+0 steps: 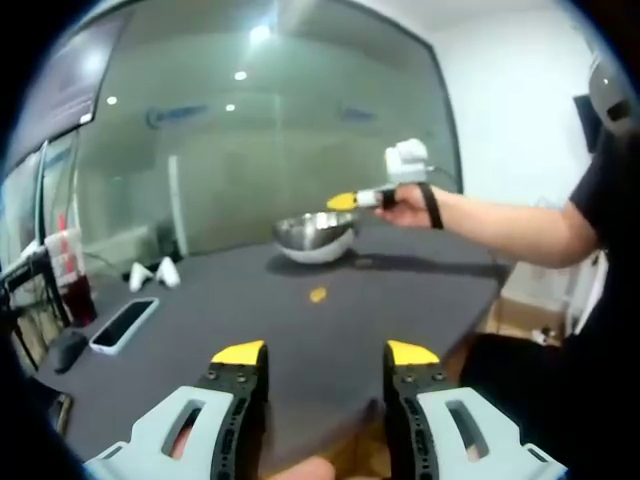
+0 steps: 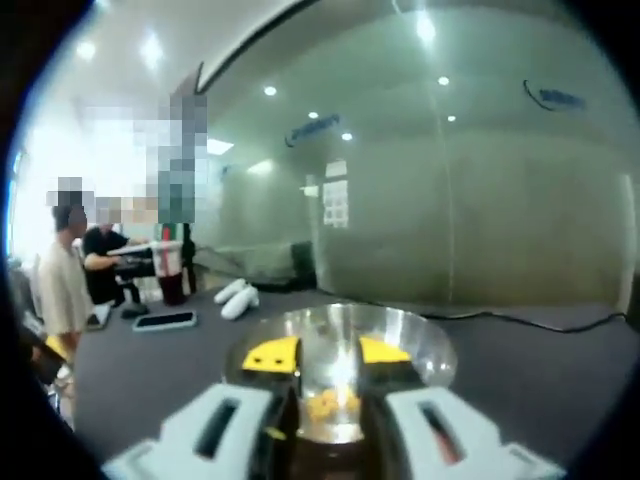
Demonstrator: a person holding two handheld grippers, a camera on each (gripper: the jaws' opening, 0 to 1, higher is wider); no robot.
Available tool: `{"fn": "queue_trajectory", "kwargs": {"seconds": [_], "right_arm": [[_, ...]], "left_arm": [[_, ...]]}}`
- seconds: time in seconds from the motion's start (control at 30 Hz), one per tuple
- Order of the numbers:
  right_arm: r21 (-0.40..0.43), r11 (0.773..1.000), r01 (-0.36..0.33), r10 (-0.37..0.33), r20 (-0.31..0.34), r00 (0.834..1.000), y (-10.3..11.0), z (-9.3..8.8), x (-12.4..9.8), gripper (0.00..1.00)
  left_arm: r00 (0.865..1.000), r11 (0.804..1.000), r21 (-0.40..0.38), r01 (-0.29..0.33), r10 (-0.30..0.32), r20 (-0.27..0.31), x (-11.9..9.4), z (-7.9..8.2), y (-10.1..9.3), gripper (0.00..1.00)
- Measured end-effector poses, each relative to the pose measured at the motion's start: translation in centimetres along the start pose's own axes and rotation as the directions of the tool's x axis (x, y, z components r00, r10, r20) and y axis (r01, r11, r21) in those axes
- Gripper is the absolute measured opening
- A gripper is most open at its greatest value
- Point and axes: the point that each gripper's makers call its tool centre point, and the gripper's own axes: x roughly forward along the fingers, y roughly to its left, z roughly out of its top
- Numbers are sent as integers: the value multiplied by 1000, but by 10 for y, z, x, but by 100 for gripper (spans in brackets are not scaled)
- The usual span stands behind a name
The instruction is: Pick up the QQ candy scattered on the table and place it into the stainless steel bowl on the table
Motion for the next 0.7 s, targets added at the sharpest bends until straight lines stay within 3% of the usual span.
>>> {"fn": "queue_trajectory", "kwargs": {"seconds": [0.17,0.3,0.43,0.5,0.7], "right_arm": [[-10,1000,-24,24,26,999,10,11,-14,22],[-5,999,-54,54,29,998,18,8,-30,20],[-24,995,-94,95,13,995,25,-8,-51,20],[-21,995,-98,98,-1,995,25,-17,-60,20],[-15,994,-107,107,-21,994,21,-36,-83,20]], "left_arm": [[1000,1000,4,7,-7,-2,2,0,-2,47],[1000,1000,6,11,-11,-4,2,0,-3,47],[1000,1000,3,9,-9,-11,3,-2,-1,47],[999,999,-42,27,-26,22,4,3,-4,47],[999,999,-23,45,-45,22,11,6,-9,47]]}}
